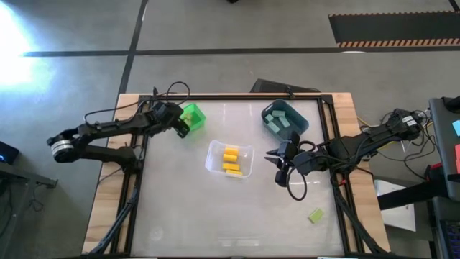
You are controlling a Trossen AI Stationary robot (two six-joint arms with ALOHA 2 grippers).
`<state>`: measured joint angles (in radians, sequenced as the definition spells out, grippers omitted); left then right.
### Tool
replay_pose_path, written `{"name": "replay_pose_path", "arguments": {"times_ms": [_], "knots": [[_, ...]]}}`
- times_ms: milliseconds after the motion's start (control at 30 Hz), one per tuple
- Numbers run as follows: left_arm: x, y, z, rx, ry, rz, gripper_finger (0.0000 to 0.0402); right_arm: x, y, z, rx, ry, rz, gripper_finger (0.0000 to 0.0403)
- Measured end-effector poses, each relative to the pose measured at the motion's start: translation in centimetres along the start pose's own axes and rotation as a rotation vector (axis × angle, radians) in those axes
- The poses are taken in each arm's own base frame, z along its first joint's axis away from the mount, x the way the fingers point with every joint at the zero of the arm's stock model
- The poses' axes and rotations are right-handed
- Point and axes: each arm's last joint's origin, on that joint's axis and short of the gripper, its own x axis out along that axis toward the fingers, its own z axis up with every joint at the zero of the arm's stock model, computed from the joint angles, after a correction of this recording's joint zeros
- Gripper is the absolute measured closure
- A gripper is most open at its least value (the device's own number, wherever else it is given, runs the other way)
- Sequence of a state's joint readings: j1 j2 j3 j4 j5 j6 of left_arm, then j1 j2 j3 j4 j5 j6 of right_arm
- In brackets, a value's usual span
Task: Sort & place blocks by color
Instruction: Put the green block into the green bin
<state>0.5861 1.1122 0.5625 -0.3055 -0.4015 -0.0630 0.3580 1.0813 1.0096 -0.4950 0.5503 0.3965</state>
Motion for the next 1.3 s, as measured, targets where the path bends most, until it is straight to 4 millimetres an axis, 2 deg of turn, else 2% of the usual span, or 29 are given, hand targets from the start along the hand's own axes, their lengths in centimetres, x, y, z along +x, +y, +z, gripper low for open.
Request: {"name": "replay_pose_path", "arguments": {"times_ms": [233,367,533,700,867,967,1067,1200,1300], "knots": [[-0.6,-0.5,0.2,-0.027,-0.036,-0.026,0.0189,-0.1,0.4,-0.3,0.142,0.067,0.114,0.0331],[-1.6,-1.1,0.4,-0.032,-0.087,-0.066,0.0188,0.2,0.8,-1.1,0.283,0.206,0.193,0.0336],[-3.3,-2.1,1.1,-0.038,-0.209,-0.137,0.0188,1.1,2.2,-3.3,0.351,0.431,0.193,0.0339],[-5.3,-2.6,1.7,-0.051,-0.330,-0.208,0.0187,1.7,4.0,-6.7,0.216,0.777,0.241,0.0339],[-7.0,-2.5,1.8,-0.065,-0.408,-0.255,0.0187,0.7,6.9,-11.4,-0.090,1.063,0.253,0.0339],[-7.6,-2.3,1.8,-0.074,-0.434,-0.267,0.0187,-0.2,8.9,-14.0,-0.248,1.123,0.258,0.0339],[-8.0,-2.1,1.8,-0.083,-0.453,-0.271,0.0187,-1.4,10.4,-16.0,-0.326,1.150,0.251,0.0339],[-8.3,-1.9,1.8,-0.090,-0.465,-0.273,0.0187,-2.6,11.5,-17.7,-0.309,1.167,0.203,0.0334],[-8.2,-1.9,1.8,-0.090,-0.464,-0.273,0.0187,-3.0,12.0,-18.6,-0.312,1.167,0.197,0.0312]]}}
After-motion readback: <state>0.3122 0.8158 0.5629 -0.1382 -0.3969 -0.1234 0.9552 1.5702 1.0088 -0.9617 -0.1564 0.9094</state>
